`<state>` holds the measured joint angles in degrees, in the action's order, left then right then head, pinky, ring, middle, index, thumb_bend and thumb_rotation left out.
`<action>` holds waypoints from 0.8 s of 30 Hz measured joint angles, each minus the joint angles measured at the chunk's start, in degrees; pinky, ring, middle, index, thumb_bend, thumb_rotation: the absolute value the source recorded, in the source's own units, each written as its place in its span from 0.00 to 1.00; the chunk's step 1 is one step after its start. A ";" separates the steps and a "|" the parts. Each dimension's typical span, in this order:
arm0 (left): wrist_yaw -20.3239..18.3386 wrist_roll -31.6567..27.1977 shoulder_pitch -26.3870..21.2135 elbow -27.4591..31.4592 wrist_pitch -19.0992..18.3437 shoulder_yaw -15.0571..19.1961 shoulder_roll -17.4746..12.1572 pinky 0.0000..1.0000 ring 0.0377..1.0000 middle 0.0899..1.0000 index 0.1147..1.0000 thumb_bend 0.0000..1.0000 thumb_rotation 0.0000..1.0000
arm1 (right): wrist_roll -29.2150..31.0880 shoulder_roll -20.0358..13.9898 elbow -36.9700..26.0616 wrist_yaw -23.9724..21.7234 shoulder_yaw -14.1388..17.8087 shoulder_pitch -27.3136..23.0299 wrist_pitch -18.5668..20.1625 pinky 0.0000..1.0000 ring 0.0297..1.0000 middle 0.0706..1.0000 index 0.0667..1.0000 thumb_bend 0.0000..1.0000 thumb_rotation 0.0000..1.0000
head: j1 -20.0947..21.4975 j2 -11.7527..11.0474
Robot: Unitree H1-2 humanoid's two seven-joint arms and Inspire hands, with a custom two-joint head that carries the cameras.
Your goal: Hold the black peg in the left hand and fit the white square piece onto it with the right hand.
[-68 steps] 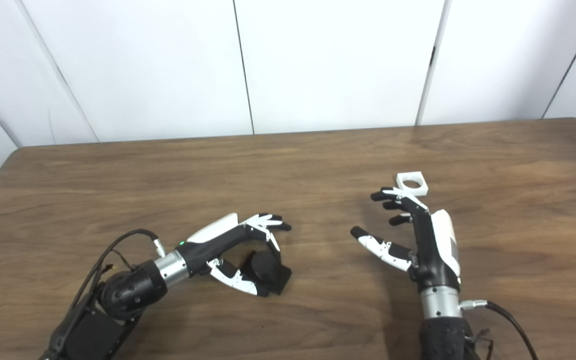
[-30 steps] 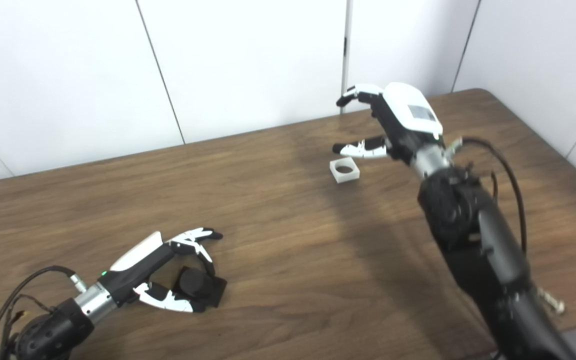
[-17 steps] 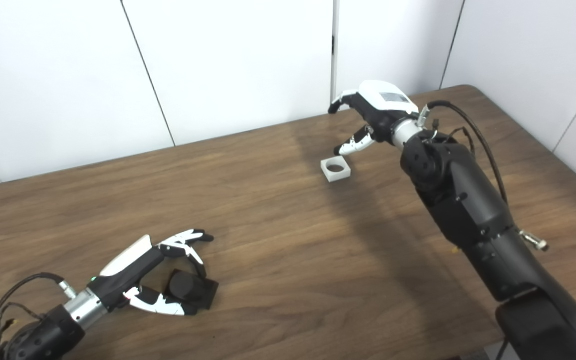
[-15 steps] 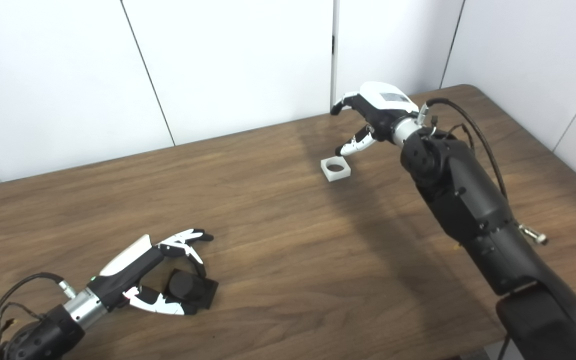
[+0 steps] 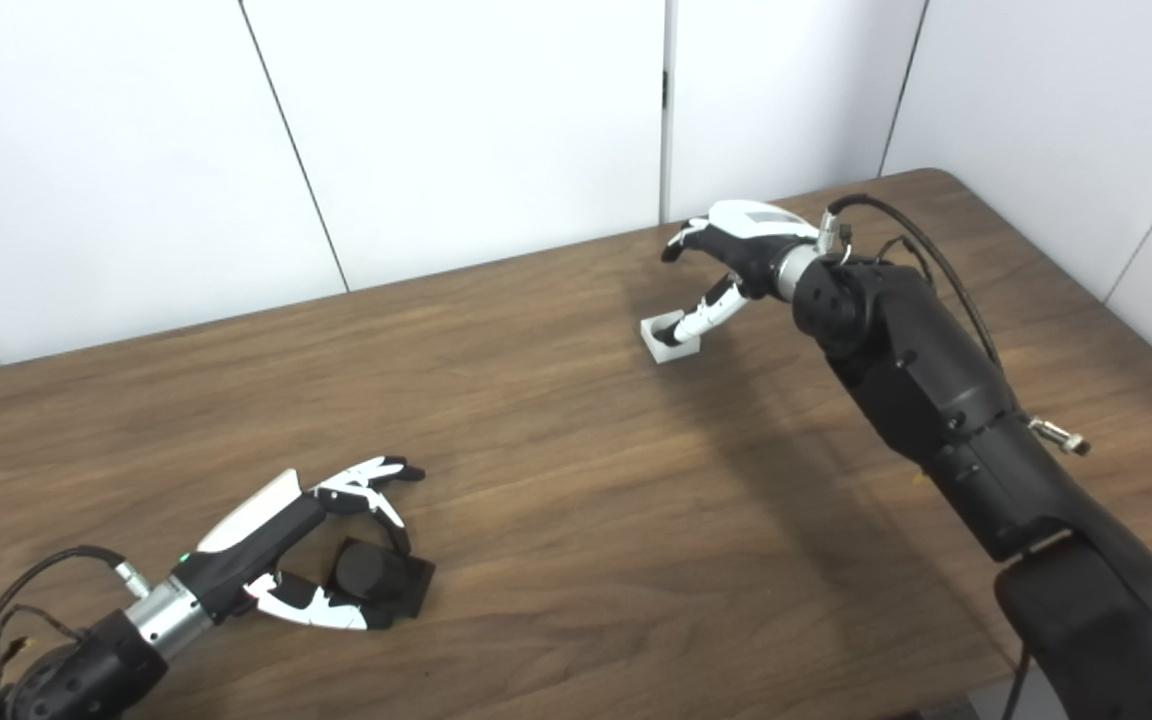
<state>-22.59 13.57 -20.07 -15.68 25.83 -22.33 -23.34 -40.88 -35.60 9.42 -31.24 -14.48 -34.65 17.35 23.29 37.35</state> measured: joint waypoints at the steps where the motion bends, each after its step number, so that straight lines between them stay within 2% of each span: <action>1: 0.00 0.00 0.00 0.00 0.00 0.03 0.00 0.91 0.96 0.89 0.43 0.52 0.07 | 0.05 0.02 0.18 -0.46 -0.31 0.00 0.05 0.84 0.96 0.98 0.84 0.76 0.27 | -0.09 0.09; 10: 0.02 0.00 -0.02 0.00 0.01 0.00 0.01 0.90 0.95 0.89 0.43 0.52 0.07 | 1.31 0.09 0.23 -2.77 -1.10 0.02 0.78 0.90 0.97 1.00 0.85 0.76 0.19 | -0.53 0.44; 24: 0.04 0.04 0.00 0.05 -0.02 0.00 0.02 0.91 0.95 0.89 0.43 0.52 0.07 | 1.32 0.10 0.57 -3.89 -2.63 0.28 0.94 0.91 0.97 0.98 0.84 0.72 0.18 | -1.14 0.79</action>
<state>-22.55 13.61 -20.07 -15.63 25.81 -22.33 -23.32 -39.56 -35.51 9.99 -35.14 -17.11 -34.37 18.29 22.15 38.14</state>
